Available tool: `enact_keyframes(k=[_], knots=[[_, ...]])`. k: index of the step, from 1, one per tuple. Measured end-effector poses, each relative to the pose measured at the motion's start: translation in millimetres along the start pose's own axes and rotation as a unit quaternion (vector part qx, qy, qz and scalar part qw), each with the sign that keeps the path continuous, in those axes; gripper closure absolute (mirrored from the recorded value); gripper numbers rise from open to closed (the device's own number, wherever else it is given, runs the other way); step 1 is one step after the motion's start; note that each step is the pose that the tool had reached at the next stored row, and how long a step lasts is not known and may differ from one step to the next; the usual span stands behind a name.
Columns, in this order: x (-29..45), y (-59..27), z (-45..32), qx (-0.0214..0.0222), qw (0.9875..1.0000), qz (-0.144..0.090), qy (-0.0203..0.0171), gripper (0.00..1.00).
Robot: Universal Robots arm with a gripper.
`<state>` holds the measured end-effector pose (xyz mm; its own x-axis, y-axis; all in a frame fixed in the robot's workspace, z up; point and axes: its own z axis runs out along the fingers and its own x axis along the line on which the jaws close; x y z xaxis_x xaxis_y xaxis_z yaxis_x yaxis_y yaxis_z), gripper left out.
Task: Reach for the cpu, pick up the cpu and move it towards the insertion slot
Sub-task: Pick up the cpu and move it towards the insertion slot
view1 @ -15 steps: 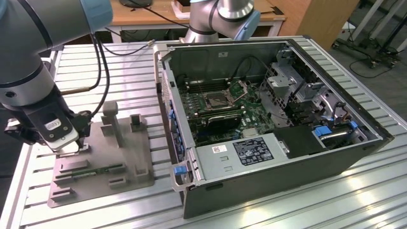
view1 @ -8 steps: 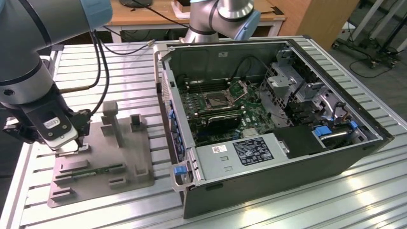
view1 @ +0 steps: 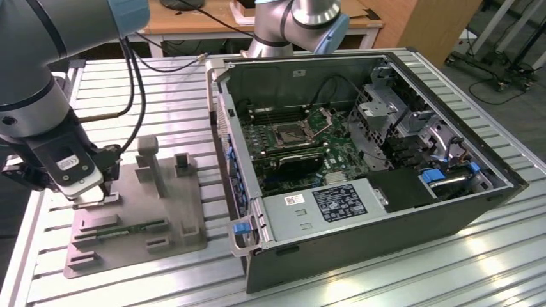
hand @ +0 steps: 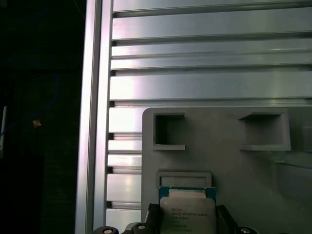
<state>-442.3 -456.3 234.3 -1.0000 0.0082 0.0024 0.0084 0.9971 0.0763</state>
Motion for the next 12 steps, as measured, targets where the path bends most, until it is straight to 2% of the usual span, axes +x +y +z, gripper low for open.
enact_keyframes(k=[12], knots=[[0.3,0.5,-6.9,-0.0002,1.0000,0.000,-0.0001,0.46]])
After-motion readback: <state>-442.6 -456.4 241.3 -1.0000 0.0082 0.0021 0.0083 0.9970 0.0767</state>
